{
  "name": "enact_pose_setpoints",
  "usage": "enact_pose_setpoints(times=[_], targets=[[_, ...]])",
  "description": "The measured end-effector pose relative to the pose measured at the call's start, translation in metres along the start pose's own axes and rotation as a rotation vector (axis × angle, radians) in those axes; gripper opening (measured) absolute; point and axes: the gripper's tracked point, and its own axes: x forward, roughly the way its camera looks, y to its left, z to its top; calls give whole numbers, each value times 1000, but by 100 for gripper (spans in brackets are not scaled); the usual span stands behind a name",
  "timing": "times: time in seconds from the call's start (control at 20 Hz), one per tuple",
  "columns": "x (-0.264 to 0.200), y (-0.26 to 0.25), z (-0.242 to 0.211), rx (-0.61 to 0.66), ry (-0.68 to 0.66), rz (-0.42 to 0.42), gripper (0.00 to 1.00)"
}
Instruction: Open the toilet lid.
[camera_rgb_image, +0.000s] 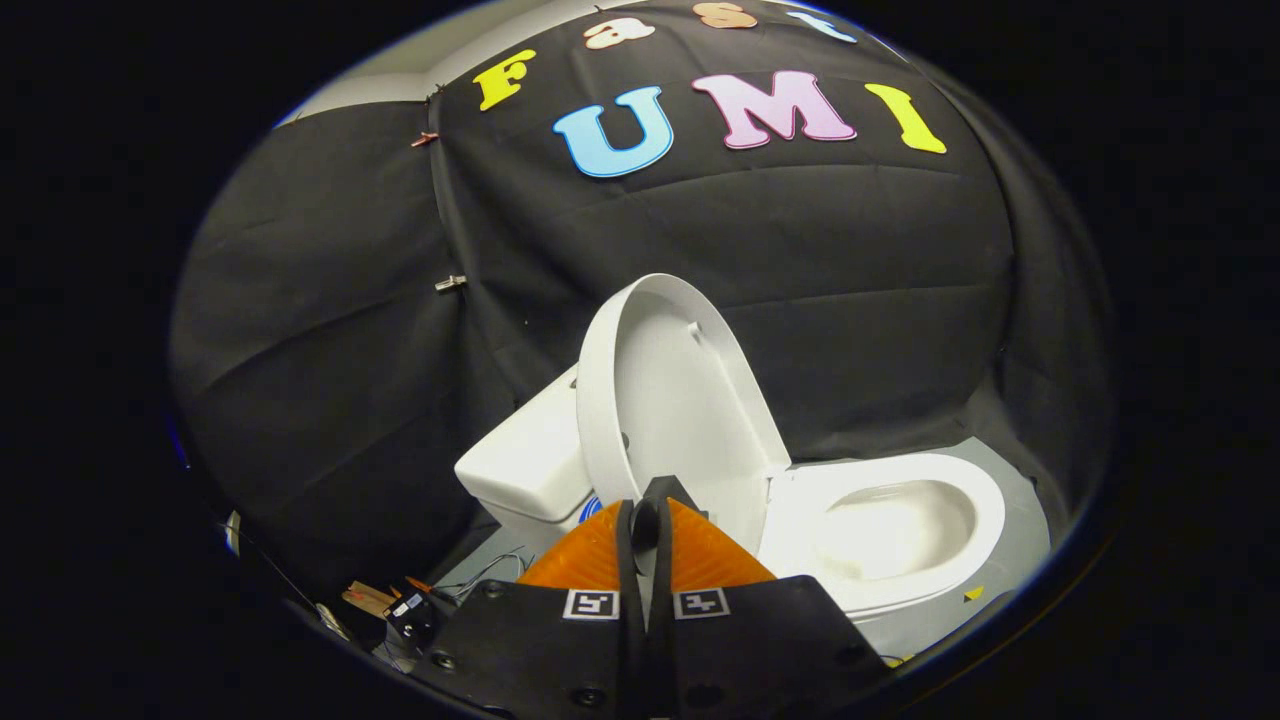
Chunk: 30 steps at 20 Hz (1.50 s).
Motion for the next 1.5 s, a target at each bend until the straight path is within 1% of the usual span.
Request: enact_pose_setpoints(times=[0.1, 0.25, 0.3, 0.4, 0.45, 0.65, 0.75, 0.9, 1.15, 1.4, 1.5], targets=[[2, 4, 0, -3, 0, 8, 5], [4, 3, -2, 3, 1, -3, 7], [3, 5, -2, 9, 10, 11, 7], [2, 10, -1, 26, 10, 32, 19], [-4, 7, 1, 34, 8, 24, 28], [-22, 8, 20, 37, -44, 17, 90], [-40, 9, 35, 20, -59, 18, 100], [-83, 4, 80, -32, -142, -9, 99], [-183, -13, 158, -160, -347, -110, 99], [-255, -30, 188, -205, -451, -194, 99], [-279, -35, 196, -205, -488, -211, 99]])
